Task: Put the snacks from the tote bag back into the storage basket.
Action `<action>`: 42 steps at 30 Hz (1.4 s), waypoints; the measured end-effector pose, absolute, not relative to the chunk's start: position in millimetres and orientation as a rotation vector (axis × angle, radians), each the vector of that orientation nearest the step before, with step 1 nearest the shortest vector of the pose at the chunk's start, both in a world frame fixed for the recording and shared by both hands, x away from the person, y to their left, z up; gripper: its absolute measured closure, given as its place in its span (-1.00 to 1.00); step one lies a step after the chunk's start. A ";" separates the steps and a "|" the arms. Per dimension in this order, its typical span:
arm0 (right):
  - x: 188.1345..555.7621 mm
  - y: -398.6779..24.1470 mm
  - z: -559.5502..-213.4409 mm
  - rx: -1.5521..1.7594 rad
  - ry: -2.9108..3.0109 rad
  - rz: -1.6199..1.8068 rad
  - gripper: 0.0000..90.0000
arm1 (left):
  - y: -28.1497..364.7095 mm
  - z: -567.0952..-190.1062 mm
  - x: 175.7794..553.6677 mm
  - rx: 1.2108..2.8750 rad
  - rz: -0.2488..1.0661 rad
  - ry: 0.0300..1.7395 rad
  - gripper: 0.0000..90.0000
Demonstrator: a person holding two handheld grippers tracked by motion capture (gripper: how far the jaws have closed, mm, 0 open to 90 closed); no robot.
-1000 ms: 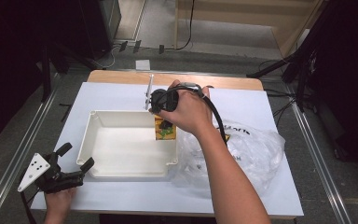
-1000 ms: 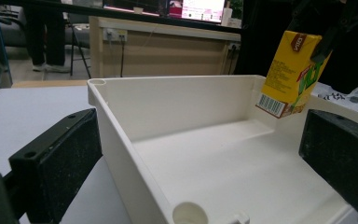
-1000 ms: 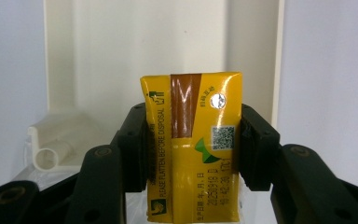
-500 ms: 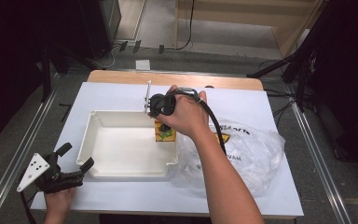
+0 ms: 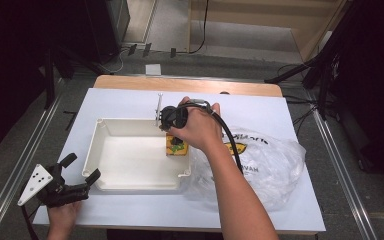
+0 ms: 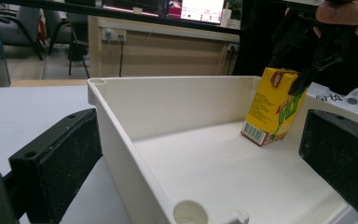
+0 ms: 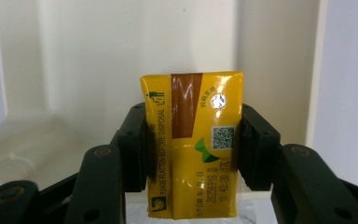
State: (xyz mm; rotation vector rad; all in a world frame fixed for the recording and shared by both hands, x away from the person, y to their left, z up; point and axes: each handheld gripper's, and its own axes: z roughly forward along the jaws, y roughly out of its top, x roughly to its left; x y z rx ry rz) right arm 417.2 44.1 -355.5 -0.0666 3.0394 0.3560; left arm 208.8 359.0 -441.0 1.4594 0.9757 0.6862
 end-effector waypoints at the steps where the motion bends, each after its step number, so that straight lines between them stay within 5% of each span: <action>1: 417.4 43.9 -355.7 -0.064 3.036 0.364 0.19 | 358.9 -441.0 208.8 1.459 0.686 0.976 -1.00; 5: 417.6 42.1 -356.0 -0.067 3.038 0.393 0.17 | 358.4 -441.1 208.7 1.461 0.688 0.975 -1.00; 27: 419.4 -11.0 -339.1 0.008 2.884 0.917 -0.80 | 357.5 -441.2 209.3 1.469 0.696 0.979 -1.00; 42: 414.5 -54.2 -339.6 0.089 2.789 1.127 -0.91 | 357.1 -441.2 209.4 1.472 0.697 0.980 -1.00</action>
